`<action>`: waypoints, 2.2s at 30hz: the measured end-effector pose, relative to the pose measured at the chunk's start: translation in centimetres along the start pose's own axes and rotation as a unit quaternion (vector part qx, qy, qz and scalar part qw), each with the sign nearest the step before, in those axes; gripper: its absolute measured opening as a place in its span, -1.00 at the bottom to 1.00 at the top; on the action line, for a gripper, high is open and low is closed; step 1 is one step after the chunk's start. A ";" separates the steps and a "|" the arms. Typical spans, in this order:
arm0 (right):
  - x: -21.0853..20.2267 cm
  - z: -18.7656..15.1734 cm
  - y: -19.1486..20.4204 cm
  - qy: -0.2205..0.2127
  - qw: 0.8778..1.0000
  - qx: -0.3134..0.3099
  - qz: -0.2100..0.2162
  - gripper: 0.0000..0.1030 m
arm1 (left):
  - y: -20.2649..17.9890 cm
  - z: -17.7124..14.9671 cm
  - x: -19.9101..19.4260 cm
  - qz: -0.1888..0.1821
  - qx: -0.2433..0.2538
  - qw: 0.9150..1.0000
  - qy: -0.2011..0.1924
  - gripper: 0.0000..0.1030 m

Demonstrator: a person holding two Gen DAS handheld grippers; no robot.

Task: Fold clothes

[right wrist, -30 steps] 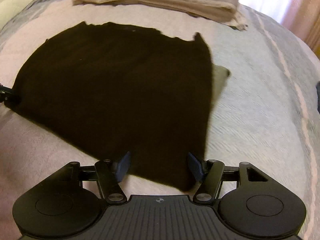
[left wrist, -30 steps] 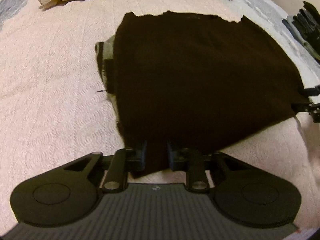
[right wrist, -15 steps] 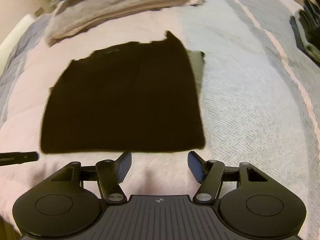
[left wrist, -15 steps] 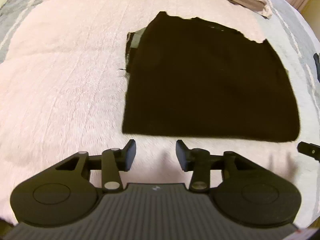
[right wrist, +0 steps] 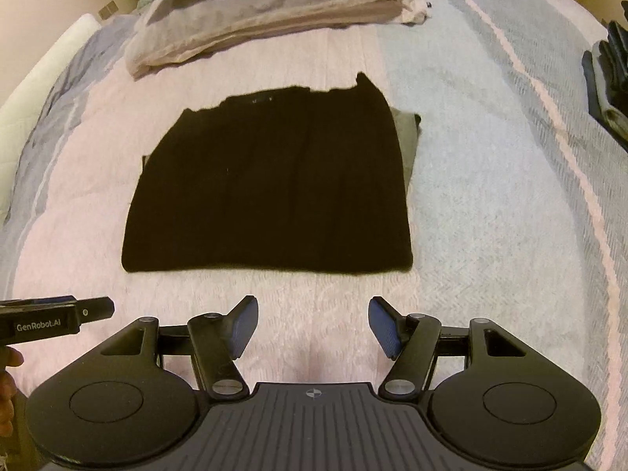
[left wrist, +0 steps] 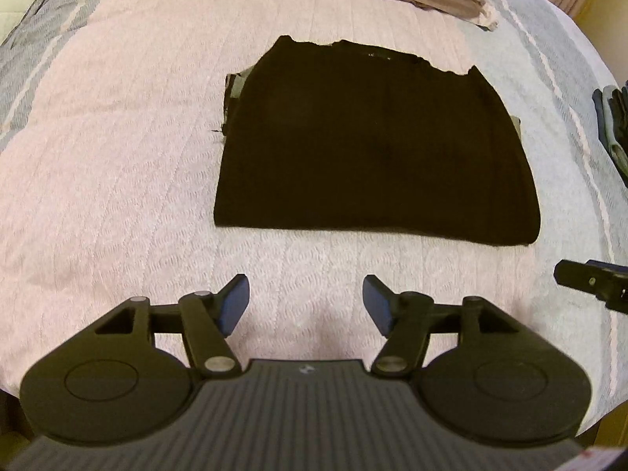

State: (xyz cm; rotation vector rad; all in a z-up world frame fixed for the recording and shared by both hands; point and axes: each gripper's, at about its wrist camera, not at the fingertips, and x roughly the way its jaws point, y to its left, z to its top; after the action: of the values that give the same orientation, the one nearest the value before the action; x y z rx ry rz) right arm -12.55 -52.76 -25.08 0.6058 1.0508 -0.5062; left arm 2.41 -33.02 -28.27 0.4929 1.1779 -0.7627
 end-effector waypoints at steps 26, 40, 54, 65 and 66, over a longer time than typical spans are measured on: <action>1.4 0.3 -1.1 0.012 1.000 -0.007 0.002 0.16 | -2.0 1.1 1.7 0.015 0.027 0.999 0.014 0.17; 7.7 3.4 -11.4 -0.057 0.986 0.138 0.072 0.16 | 3.1 3.8 5.0 -0.044 -0.019 0.996 -0.072 0.16; 17.0 5.1 -17.4 -0.079 0.928 0.277 0.236 0.15 | 8.8 10.0 15.8 -0.121 -0.053 0.990 -0.052 0.09; 18.1 6.3 -17.3 -0.040 0.927 0.300 0.220 -0.49 | 10.9 11.0 16.7 -0.194 -0.039 0.980 -0.022 0.09; 17.8 6.7 -16.7 -0.035 0.933 0.298 0.197 -0.50 | 11.4 11.2 16.5 -0.201 -0.043 0.978 -0.020 0.06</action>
State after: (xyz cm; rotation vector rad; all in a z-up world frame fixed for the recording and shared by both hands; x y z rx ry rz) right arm -11.79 -71.21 -42.36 1.2983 0.6678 -0.4847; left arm 21.11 -37.91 -40.70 0.1651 1.2838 -1.0570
